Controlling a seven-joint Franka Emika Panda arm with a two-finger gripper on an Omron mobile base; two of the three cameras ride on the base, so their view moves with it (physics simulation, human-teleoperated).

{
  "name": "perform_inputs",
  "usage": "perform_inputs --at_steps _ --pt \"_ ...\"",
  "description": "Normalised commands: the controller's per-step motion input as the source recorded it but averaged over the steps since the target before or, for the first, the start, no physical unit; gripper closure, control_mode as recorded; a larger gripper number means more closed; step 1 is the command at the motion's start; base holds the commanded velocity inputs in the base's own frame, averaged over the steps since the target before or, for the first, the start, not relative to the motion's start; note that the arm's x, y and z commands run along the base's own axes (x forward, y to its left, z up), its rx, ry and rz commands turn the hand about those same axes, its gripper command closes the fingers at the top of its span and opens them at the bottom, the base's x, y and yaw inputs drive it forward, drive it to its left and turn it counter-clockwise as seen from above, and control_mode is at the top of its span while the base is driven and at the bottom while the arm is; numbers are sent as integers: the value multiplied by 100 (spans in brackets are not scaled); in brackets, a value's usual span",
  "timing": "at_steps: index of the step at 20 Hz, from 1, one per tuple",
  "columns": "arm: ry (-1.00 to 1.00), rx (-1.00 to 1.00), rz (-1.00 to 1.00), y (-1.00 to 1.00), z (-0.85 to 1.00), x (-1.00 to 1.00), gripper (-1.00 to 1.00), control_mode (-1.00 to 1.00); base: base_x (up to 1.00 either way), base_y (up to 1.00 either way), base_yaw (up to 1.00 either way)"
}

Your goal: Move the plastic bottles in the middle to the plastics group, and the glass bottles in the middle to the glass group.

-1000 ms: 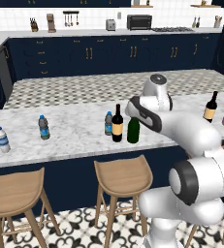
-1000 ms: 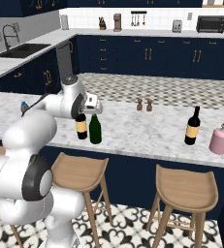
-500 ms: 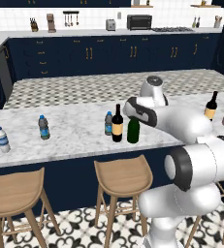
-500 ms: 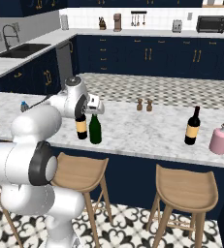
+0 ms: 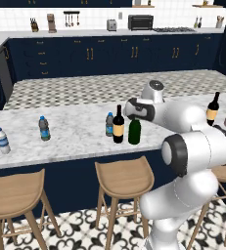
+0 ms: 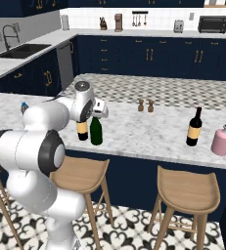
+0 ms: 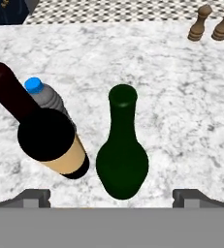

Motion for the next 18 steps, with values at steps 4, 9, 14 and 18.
perform_inputs --at_steps 4,9,14,18 --pt "0 0 0 -3 0 10 -100 -100 0 0 0" --pt "0 -1 0 0 -3 7 -100 -100 0 0 0" --pt "0 -2 0 0 -8 9 -100 -100 0 0 0" --pt "0 -2 0 0 -14 12 -100 -100 0 0 0"
